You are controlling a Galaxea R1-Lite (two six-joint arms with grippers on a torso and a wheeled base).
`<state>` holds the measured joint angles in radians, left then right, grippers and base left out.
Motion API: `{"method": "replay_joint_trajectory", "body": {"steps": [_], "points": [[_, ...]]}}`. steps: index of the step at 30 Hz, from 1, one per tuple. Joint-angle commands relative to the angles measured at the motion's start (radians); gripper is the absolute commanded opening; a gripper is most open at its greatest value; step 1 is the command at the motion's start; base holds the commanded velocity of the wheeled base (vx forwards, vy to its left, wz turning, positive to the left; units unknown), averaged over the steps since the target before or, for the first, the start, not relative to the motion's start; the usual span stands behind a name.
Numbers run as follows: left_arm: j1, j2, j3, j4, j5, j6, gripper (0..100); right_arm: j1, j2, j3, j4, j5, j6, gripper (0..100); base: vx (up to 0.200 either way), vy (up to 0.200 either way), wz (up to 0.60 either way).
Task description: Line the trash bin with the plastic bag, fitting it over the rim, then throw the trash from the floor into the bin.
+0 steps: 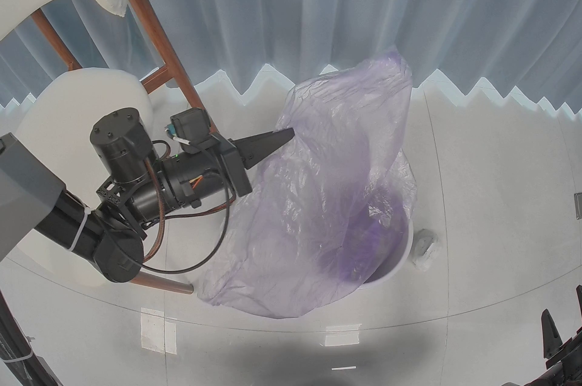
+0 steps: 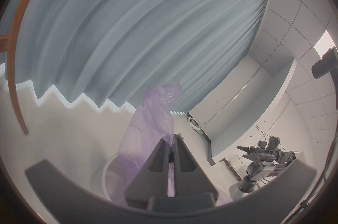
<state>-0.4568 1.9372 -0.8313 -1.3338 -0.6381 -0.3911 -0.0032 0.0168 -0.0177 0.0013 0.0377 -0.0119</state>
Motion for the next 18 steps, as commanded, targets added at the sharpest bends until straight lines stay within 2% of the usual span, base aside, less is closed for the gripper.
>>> {"method": "replay_joint_trajectory", "body": {"steps": [1, 5, 9, 18], "points": [[-0.042, 0.055, -0.046, -0.002, 0.023, 0.001, 0, 0.0, -0.017, 0.016, 0.0, 0.001, 0.0, 100, 0.0, 0.0, 0.0], [-0.045, 0.075, -0.069, 0.004, 0.018, -0.037, 0, 0.0, -0.017, 0.016, 0.0, 0.001, 0.0, 100, 0.0, 0.0, 0.0], [-0.048, 0.072, -0.078, 0.002, 0.017, -0.098, 0, 0.0, -0.017, 0.016, 0.0, 0.001, 0.0, 100, 0.0, -0.2, 0.0], [-0.045, 0.071, -0.075, -0.001, 0.017, -0.095, 0, 0.0, -0.017, 0.016, 0.0, 0.001, 0.0, 100, 0.0, -0.2, 0.0]]}}
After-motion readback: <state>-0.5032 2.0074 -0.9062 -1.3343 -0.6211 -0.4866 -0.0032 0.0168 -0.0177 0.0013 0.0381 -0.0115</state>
